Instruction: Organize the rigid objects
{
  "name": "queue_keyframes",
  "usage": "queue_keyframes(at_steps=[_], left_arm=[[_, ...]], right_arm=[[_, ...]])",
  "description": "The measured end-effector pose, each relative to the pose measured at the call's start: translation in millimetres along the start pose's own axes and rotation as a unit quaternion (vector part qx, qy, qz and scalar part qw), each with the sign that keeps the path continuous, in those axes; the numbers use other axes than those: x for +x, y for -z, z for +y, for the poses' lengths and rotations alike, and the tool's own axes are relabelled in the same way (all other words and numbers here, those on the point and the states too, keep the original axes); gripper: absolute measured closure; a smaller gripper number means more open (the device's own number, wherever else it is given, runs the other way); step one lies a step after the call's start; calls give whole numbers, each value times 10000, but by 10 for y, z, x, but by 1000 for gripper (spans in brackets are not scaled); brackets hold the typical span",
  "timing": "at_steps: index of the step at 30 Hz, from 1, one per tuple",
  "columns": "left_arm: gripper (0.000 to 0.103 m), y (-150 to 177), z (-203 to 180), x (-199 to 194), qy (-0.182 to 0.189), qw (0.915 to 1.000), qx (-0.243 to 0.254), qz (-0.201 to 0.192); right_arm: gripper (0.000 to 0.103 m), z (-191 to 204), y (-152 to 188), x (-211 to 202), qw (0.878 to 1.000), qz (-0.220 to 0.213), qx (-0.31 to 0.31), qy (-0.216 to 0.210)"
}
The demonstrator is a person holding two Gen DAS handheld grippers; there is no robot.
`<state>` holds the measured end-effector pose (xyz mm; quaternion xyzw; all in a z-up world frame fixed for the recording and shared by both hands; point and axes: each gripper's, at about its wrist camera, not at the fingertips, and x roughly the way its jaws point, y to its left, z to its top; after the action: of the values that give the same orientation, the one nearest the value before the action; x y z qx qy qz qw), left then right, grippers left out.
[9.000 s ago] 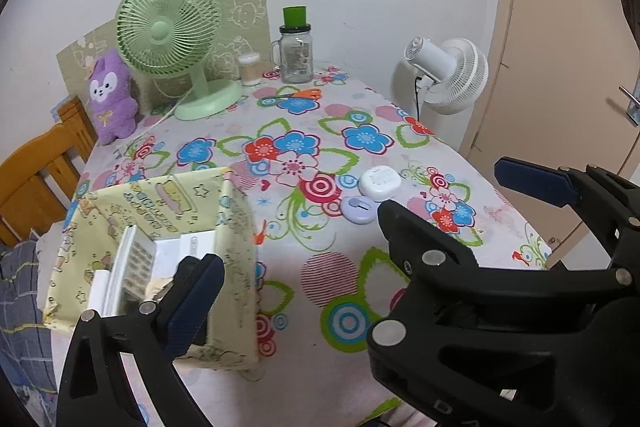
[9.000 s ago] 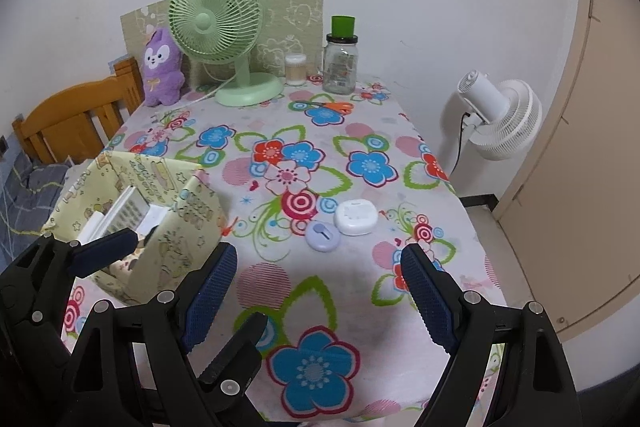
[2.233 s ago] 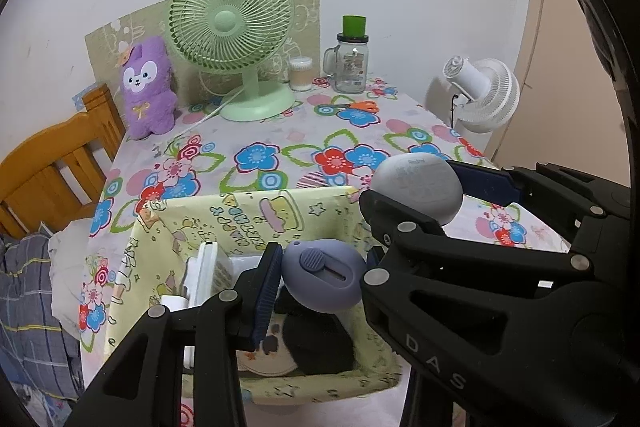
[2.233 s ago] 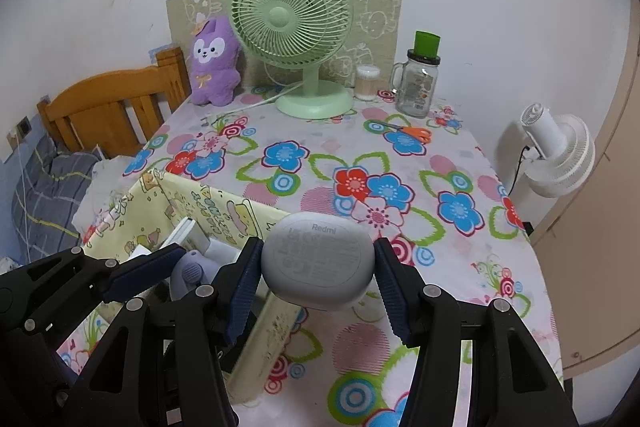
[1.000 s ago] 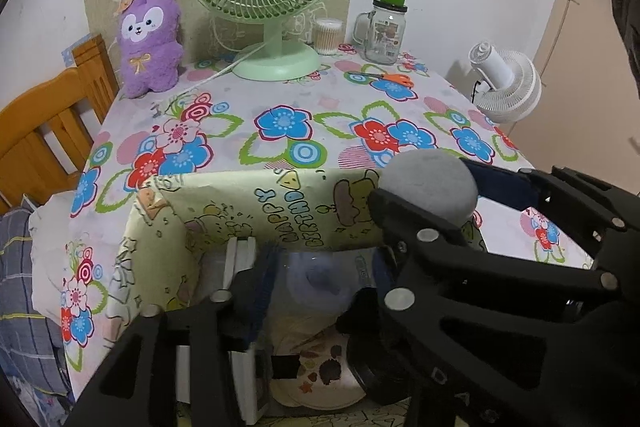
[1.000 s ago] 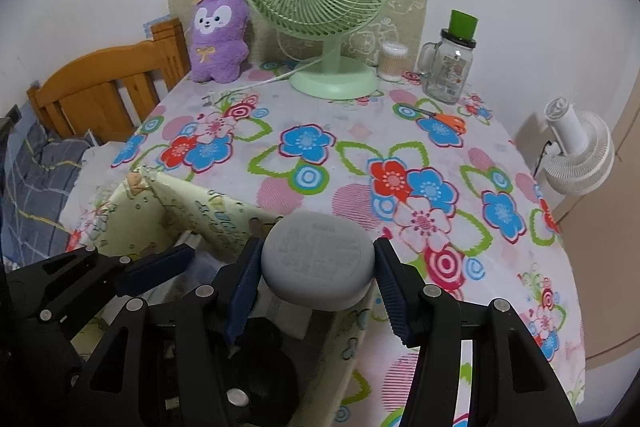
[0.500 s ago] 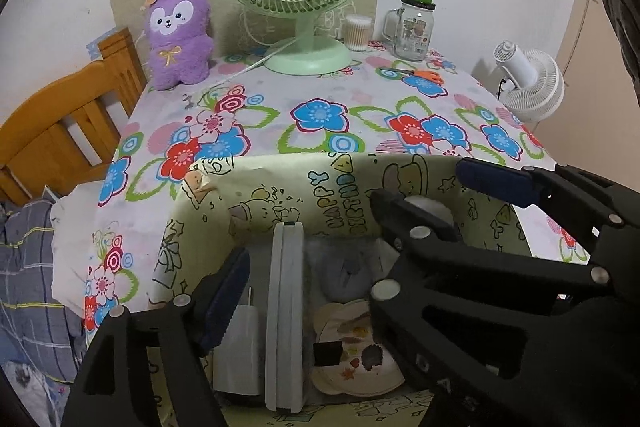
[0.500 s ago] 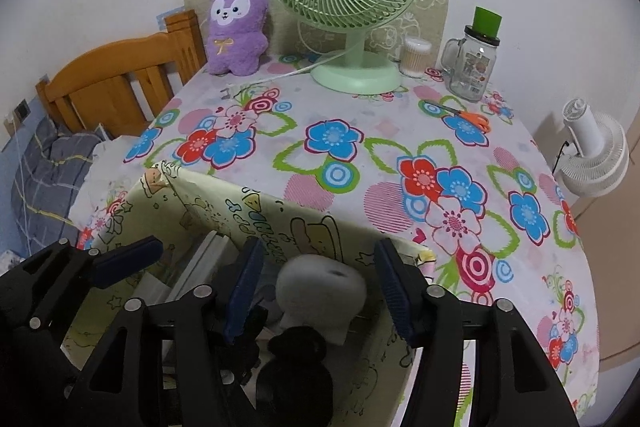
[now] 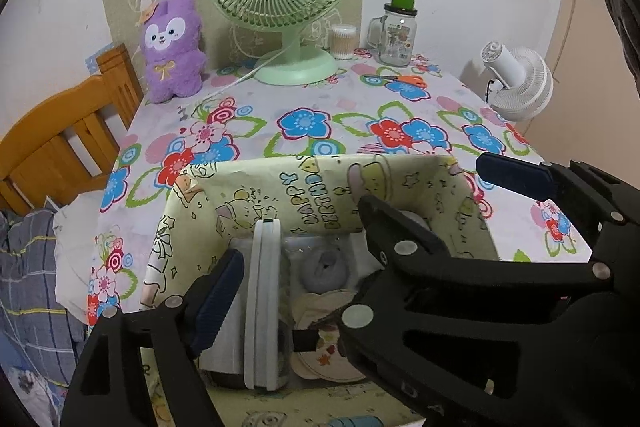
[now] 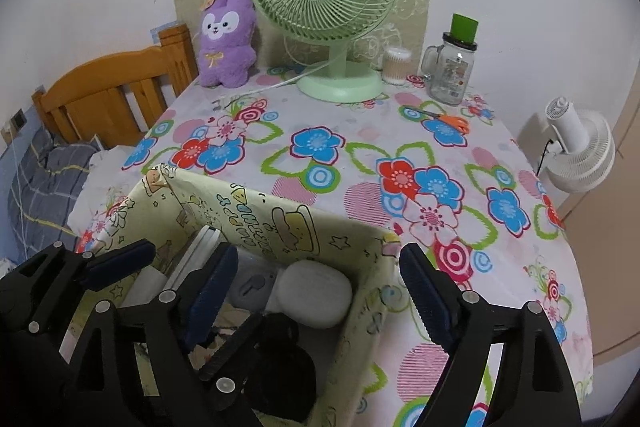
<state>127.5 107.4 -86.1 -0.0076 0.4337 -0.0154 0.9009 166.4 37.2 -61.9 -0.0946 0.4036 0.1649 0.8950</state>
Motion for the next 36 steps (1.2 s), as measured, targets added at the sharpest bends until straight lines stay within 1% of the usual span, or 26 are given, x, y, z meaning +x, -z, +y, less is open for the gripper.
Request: queue_keyframes(at_steps=[6, 10, 21, 26, 36], left_arm=[[15, 13, -102, -114, -41, 9999, 56, -104], [11, 18, -175, -181, -107, 9998, 73, -164], [7, 47, -435, -346, -124, 9993, 202, -299], [7, 59, -566, -436, -59, 9991, 221, -360], [6, 66, -855, -576, -4, 9984, 309, -470]], right_arm=[[18, -73, 41, -138, 10000, -63, 67, 38], [17, -129, 76, -241, 9999, -109, 120, 58], [15, -328, 181, -485, 9993, -243, 246, 166], [11, -436, 236, -613, 9986, -387, 298, 216], [9, -677, 331, -861, 9975, -545, 367, 268]])
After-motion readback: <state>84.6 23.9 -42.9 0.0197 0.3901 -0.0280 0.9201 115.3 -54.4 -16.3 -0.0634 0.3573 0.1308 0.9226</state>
